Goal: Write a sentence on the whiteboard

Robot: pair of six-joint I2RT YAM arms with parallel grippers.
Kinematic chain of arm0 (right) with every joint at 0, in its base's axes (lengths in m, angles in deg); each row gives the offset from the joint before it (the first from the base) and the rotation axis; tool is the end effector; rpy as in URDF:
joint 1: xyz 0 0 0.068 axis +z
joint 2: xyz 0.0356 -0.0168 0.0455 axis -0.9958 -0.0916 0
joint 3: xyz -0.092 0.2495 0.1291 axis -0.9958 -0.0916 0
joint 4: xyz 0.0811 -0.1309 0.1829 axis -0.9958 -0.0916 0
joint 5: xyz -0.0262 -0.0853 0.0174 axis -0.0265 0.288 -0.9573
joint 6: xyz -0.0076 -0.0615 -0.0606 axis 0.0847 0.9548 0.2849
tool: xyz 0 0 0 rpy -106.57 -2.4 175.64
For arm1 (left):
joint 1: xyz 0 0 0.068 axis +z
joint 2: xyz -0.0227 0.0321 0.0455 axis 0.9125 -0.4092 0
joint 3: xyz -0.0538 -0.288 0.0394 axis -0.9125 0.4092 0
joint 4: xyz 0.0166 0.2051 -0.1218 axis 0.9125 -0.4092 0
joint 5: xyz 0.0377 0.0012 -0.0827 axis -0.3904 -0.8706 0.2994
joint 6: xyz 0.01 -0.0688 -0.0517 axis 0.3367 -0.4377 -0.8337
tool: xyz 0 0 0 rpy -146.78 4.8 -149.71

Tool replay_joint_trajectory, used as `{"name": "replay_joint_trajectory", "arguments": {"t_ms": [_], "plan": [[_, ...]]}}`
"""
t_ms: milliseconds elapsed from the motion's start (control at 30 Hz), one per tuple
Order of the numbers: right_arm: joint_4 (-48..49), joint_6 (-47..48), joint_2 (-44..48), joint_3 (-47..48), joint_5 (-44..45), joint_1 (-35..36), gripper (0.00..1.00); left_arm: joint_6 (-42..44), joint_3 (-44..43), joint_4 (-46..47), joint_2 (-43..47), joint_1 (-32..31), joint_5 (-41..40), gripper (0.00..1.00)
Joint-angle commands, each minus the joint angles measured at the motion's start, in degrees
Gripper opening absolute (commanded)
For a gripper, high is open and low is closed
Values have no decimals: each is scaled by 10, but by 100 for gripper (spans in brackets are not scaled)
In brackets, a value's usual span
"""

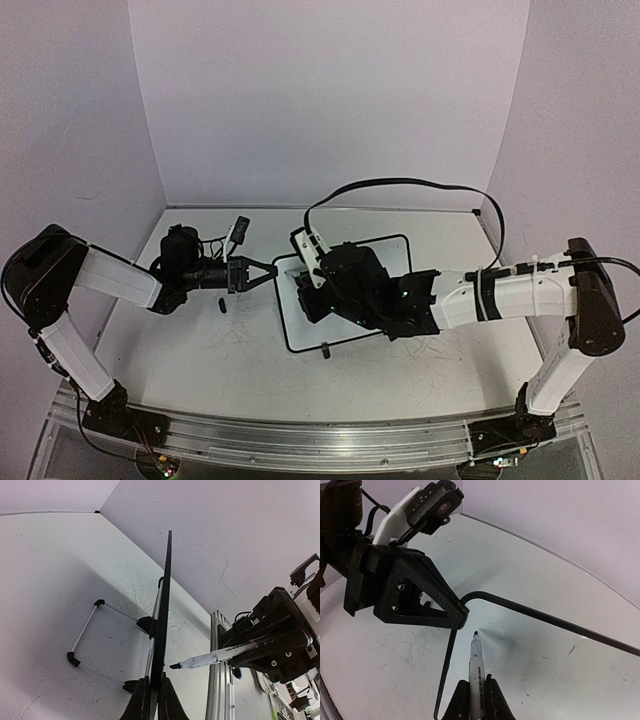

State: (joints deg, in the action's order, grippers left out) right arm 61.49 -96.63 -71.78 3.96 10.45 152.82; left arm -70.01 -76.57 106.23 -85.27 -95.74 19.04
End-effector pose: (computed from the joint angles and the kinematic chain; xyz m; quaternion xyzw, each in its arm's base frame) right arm 0.1807 0.3776 0.2820 -0.3330 0.7572 0.2140 0.5196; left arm 0.2596 -0.2151 0.2294 0.2711 0.6955 -0.5591 0.3608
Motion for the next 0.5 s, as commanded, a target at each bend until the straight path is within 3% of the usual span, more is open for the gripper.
{"name": "replay_joint_trajectory", "arguments": {"t_ms": [0,467], "plan": [[28,4,-1,15,4,0,0,-11,-9,11,-5,-1,23,0],[30,6,-19,33,-1,0,0,-14,-10,11,-3,-1,24,0]]}}
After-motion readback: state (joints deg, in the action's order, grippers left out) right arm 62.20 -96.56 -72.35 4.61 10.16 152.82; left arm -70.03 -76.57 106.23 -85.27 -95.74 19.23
